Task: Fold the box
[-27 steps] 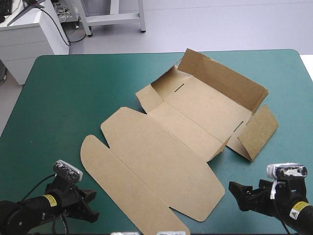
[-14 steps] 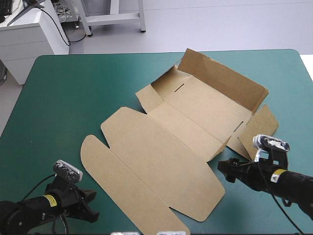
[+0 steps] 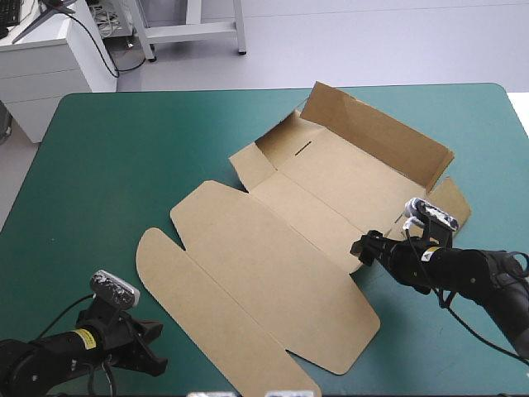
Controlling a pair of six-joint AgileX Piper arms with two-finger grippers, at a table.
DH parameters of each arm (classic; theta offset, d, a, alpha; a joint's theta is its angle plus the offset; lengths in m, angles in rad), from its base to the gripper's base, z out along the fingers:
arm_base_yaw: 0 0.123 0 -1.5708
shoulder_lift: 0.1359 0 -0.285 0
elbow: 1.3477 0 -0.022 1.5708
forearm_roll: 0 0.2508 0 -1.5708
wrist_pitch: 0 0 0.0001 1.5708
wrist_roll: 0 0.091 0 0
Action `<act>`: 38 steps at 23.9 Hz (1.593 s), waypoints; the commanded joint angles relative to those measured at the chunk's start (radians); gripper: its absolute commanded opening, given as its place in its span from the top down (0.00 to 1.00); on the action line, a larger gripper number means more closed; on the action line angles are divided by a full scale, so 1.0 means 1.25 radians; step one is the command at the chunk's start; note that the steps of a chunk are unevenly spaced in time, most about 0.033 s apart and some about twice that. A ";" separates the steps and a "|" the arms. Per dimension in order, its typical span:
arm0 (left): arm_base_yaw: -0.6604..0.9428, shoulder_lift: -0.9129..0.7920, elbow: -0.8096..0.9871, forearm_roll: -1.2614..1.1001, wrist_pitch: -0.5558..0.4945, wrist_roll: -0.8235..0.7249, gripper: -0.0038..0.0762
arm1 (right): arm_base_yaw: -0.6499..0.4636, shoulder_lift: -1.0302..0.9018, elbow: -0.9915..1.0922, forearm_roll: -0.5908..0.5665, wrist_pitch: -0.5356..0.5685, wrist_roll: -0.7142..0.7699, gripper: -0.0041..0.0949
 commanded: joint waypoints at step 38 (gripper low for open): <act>0.001 0.002 -0.019 -0.023 -0.030 0.001 0.96 | -0.005 0.227 -0.082 0.022 -0.079 -0.258 0.98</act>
